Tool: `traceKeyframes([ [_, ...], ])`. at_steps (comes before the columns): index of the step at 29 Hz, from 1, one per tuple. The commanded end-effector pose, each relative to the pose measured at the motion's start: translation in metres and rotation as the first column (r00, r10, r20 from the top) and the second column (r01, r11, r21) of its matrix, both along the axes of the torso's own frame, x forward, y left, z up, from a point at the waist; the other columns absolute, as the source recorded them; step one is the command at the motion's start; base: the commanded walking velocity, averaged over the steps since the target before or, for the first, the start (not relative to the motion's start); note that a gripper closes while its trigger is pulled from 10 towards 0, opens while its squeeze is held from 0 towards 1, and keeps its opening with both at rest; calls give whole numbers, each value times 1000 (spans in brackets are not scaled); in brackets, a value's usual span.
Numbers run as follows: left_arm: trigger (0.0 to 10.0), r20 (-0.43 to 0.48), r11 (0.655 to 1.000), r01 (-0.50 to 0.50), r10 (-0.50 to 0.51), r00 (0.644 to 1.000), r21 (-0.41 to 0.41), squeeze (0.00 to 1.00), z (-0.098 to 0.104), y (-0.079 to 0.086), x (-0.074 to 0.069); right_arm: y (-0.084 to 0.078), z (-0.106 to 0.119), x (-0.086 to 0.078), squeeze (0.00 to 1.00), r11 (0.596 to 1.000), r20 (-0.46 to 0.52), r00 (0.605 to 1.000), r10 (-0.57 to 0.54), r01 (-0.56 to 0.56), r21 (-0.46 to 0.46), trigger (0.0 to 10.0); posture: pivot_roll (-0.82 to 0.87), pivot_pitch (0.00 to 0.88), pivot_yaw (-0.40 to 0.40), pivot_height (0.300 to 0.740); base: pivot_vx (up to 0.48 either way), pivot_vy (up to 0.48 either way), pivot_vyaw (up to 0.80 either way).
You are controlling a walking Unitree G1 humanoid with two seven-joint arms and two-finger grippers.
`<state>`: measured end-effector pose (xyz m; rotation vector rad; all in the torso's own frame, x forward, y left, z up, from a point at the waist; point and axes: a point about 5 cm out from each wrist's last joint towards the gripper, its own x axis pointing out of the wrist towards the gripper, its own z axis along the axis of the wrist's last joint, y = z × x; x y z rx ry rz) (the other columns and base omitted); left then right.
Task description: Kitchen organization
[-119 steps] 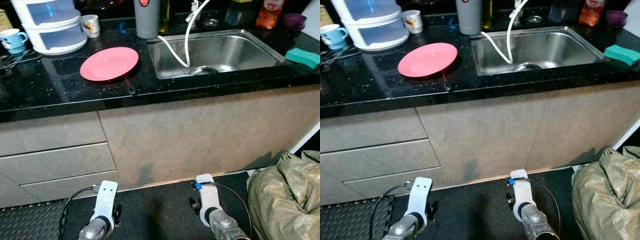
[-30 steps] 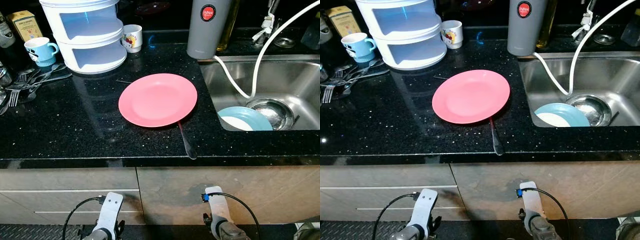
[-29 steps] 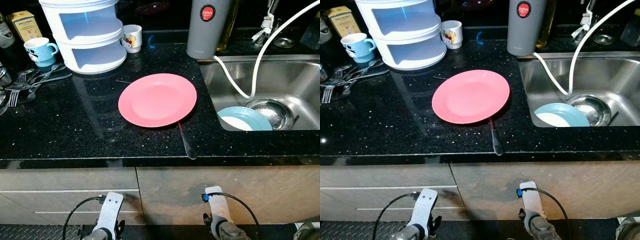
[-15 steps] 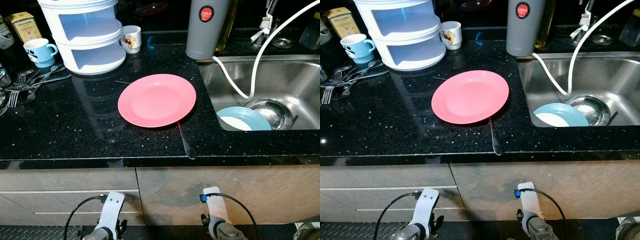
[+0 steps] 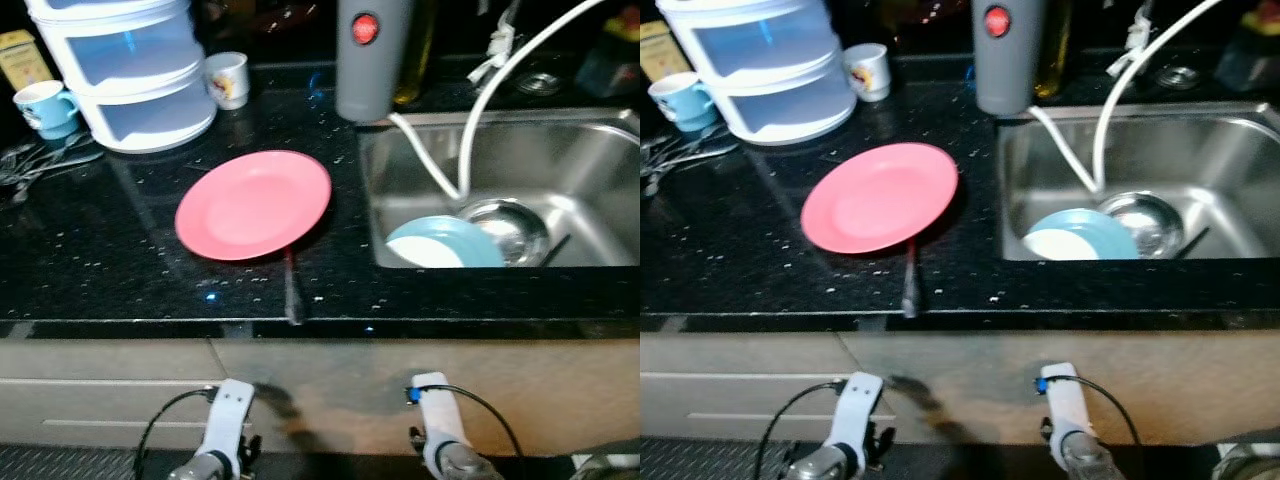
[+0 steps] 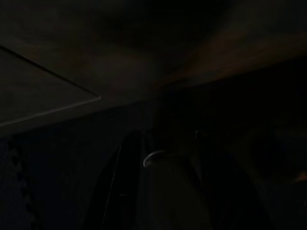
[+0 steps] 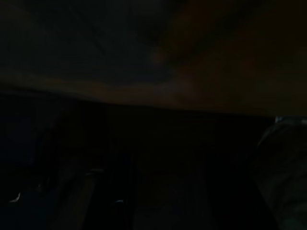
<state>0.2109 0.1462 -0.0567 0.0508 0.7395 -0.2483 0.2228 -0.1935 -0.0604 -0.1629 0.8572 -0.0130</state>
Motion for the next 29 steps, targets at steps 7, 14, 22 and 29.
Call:
traceKeyframes([
  [7,10000,-27,1000,-24,24,999,-4,0,-4,3,-6,6,-4,-4,0,1000,-20,1000,-1,2,24,10000,-13,109,26,740,0,-296,0],
  [14,10000,-18,999,-37,36,999,-10,0,-3,3,-5,6,-3,-3,0,1000,-16,1000,-3,3,24,10000,-16,109,26,740,0,0,0],
  [22,10000,-32,998,-54,53,998,-40,0,-4,2,-6,6,-2,-2,0,1000,-12,1000,0,0,27,10000,-12,107,24,740,0,360,0],
  [29,10000,-17,999,-42,41,999,-11,0,-2,5,-4,7,-1,-1,0,1000,-8,1000,3,-3,29,10000,-11,105,27,740,0,137,0],
])
